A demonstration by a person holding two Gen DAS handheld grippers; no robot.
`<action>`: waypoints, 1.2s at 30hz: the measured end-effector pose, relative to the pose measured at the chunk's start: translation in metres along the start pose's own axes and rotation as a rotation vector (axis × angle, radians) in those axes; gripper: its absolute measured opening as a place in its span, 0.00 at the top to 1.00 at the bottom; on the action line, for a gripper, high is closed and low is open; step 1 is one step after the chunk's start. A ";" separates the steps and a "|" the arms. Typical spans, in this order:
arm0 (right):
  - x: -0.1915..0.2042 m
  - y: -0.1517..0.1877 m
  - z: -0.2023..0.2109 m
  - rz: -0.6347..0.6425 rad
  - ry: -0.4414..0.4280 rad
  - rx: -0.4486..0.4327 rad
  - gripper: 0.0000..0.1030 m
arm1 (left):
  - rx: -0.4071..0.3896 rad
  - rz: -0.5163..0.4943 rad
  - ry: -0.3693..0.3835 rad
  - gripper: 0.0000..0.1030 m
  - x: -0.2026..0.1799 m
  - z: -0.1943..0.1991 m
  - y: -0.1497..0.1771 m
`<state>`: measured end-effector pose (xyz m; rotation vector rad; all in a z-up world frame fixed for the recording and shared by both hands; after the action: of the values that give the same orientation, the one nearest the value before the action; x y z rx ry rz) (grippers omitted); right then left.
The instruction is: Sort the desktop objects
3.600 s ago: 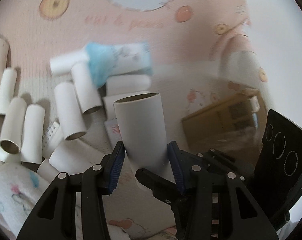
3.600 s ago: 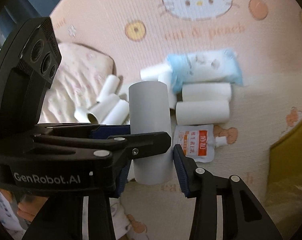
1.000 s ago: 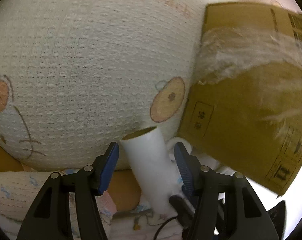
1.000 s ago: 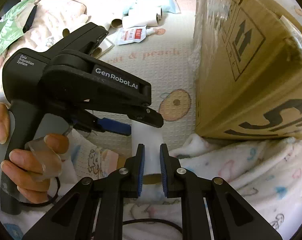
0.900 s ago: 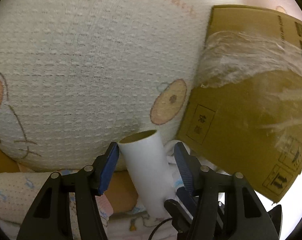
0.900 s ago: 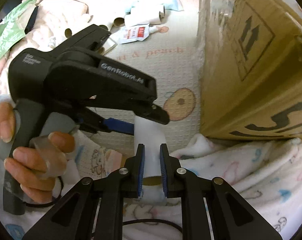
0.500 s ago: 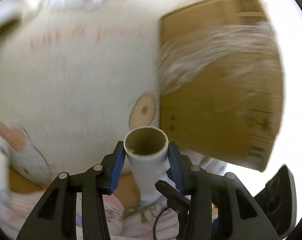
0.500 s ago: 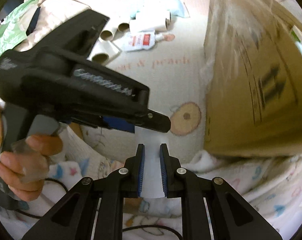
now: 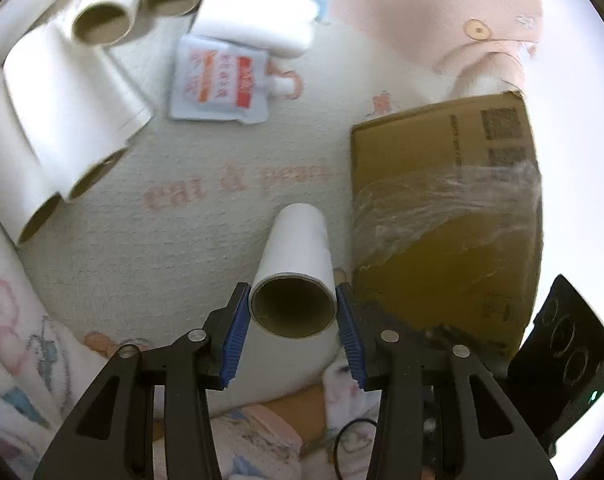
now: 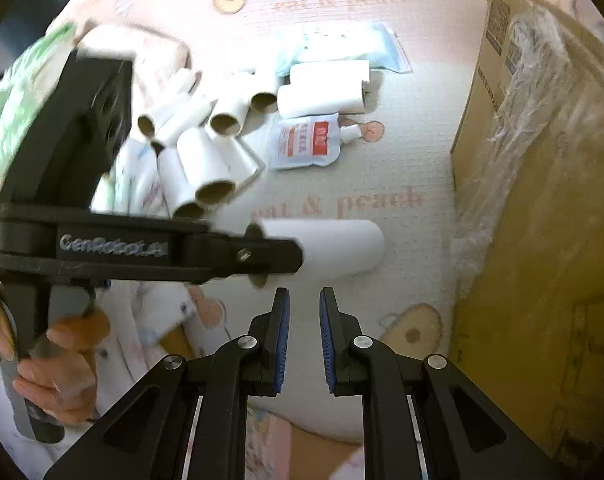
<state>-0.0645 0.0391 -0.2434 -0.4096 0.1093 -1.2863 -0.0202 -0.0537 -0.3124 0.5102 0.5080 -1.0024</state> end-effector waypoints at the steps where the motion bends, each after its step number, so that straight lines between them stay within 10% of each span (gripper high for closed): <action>1: -0.003 -0.003 -0.001 -0.021 -0.008 -0.004 0.89 | -0.015 0.008 -0.025 0.52 0.005 0.002 -0.001; 10: 0.013 -0.020 -0.044 -0.018 -0.010 0.048 0.89 | -0.122 0.112 -0.077 0.51 0.040 0.018 -0.035; 17: 0.008 -0.024 -0.064 -0.105 -0.070 0.058 0.89 | -0.164 -0.006 -0.115 0.51 0.014 0.019 -0.055; 36: -0.016 -0.002 -0.077 -0.447 -0.194 0.031 0.89 | -0.012 0.043 -0.120 0.51 0.035 -0.012 -0.050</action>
<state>-0.0944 0.0356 -0.3157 -0.5498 -0.1762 -1.6757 -0.0507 -0.0911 -0.3511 0.4452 0.3943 -0.9817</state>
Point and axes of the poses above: each gripper's, at about its wrist camera, not at the fingertips, and z roughly against the way its jaws point, x to its left, y to its underside, the point moved 4 cm from there along -z, roughly the way its jaws point, and after that the axes turned 11 degrees about z, right-handed, at the moved point
